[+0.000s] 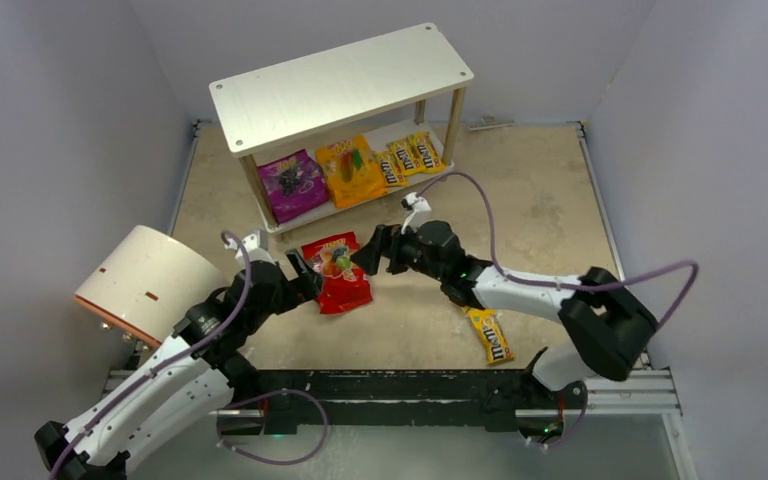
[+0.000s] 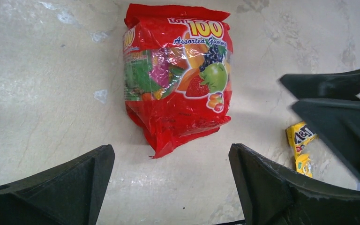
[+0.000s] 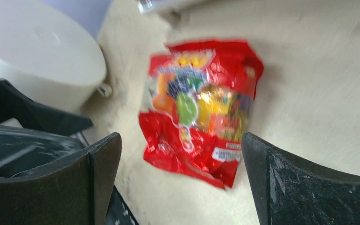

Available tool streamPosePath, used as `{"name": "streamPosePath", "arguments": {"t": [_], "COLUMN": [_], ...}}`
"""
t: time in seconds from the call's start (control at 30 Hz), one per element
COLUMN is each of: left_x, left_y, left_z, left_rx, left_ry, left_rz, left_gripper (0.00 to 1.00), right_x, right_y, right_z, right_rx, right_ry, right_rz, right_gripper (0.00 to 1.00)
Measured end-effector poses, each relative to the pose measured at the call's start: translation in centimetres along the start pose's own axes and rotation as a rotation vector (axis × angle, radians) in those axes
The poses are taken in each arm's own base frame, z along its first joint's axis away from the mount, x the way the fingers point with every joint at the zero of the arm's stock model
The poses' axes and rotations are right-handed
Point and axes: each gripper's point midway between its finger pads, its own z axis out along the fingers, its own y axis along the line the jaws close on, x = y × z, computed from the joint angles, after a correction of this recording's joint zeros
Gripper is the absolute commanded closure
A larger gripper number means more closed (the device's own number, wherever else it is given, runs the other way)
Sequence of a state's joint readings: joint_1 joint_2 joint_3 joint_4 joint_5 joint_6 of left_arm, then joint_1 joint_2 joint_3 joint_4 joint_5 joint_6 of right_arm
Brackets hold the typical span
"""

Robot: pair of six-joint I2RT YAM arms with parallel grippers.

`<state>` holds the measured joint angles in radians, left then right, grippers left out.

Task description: Place and organize the candy bags onto the shelf

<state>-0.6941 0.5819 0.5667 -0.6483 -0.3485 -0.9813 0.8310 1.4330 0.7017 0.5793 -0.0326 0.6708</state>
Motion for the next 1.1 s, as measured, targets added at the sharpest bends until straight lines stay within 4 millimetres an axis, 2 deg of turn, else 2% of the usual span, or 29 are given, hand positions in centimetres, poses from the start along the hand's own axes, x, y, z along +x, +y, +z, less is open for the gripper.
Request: {"name": "streamPosePath", "arguments": {"t": [0.1,0.23,0.43,0.5,0.57,0.6,0.67,0.73,0.83,0.9,1.1], "left_x": [0.3,0.0,-0.2,-0.2,-0.2,-0.3,-0.3,-0.5,-0.7,-0.9,-1.7], "left_y": [-0.3,-0.7,-0.8,-0.8,-0.7,-0.7,-0.6,-0.5,-0.2,-0.1,-1.4], "left_z": [0.4,0.6,0.6,0.6,0.6,0.6,0.6,0.7,0.7,0.8,1.0], "left_rx": [0.006,0.021,0.021,0.02,0.018,0.017,0.013,0.005,-0.012,-0.018,0.032], "left_ry": [0.009,0.001,-0.009,-0.01,-0.013,-0.014,-0.019,-0.027,-0.043,-0.052,-0.08], "left_rz": [-0.006,-0.013,-0.015,-0.016,-0.016,-0.016,-0.016,-0.015,-0.018,-0.019,-0.011], "left_gripper": [0.0,0.0,0.0,0.0,0.0,0.0,0.0,0.0,0.0,0.0,0.0], "right_x": [4.1,7.7,9.2,9.2,9.1,9.1,9.3,9.0,8.1,7.7,7.1], "right_y": [-1.4,-2.9,-3.9,-4.0,-4.0,-4.0,-4.0,-3.6,-2.4,-1.8,0.0], "right_z": [1.7,3.6,5.7,6.5,7.1,7.3,7.6,7.8,7.4,6.4,0.9], "right_rx": [0.022,0.051,0.058,0.055,0.046,0.039,0.026,-0.003,-0.064,-0.099,-0.2], "right_ry": [0.151,0.285,0.332,0.328,0.318,0.316,0.31,0.297,0.264,0.25,0.231], "right_rz": [0.067,0.099,0.086,0.076,0.067,0.064,0.057,0.051,0.027,-0.006,-0.118], "right_gripper": [0.02,0.04,0.08,0.13,0.24,0.31,0.56,0.67,0.77,0.82,0.87]}}
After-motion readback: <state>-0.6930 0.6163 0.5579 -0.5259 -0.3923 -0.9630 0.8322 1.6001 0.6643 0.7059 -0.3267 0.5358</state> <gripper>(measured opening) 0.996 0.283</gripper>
